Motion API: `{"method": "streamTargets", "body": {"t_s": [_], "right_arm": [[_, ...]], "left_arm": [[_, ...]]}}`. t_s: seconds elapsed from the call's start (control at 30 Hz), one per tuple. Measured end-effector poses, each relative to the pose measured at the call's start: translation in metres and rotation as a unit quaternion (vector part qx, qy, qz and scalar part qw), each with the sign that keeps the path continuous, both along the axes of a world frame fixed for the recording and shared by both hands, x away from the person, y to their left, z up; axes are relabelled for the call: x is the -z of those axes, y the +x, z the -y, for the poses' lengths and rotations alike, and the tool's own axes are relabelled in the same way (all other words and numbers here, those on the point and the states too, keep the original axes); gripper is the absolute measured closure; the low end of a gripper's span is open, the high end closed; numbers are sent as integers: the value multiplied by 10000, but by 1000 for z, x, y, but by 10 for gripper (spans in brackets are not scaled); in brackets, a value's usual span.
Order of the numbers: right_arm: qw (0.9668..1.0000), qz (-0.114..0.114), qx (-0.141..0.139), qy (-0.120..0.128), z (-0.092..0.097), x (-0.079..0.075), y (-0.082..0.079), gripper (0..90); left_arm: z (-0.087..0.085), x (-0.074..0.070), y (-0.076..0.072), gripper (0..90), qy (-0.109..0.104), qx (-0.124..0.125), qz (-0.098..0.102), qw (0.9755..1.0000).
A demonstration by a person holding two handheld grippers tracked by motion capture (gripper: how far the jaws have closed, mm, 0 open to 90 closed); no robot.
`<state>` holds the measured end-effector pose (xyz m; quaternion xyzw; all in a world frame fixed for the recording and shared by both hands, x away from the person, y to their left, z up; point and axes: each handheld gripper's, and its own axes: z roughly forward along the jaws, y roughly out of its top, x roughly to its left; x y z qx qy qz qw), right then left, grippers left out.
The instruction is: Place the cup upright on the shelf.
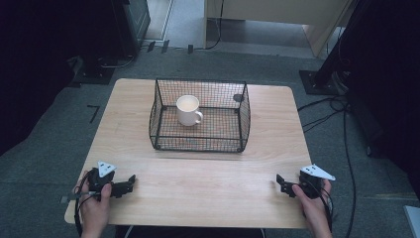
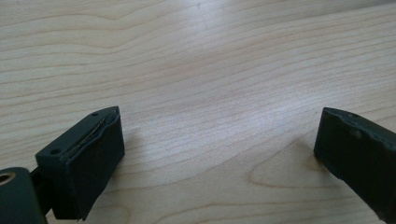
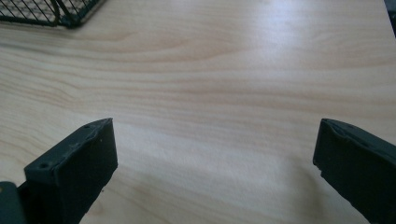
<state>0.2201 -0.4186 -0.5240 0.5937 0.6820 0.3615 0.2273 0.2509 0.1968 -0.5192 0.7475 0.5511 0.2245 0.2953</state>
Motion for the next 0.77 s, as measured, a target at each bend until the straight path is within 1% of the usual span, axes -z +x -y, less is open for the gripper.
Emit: {"method": "streamTargets", "body": {"t_s": [0.07,0.1,0.17,0.27,0.53,0.77], "right_arm": [[9999,-154,34,9,1,1,-2,0],[9997,-236,62,-38,2,2,-2,0],[9995,-276,68,-148,1,2,-4,0],[9979,-336,71,-555,-2,3,-4,0],[9979,-338,54,-541,-1,3,-3,0],[9980,-336,58,-540,-1,3,-3,0]], "left_arm": [[0,0,0,21,0,0,0,10000],[0,0,0,21,-1,0,0,10000],[0,0,0,21,-1,-1,0,10000],[0,0,0,21,0,-1,0,10000],[0,0,0,21,-1,-1,1,10000],[2,0,1,15,1,-117,-6,9999]]}}
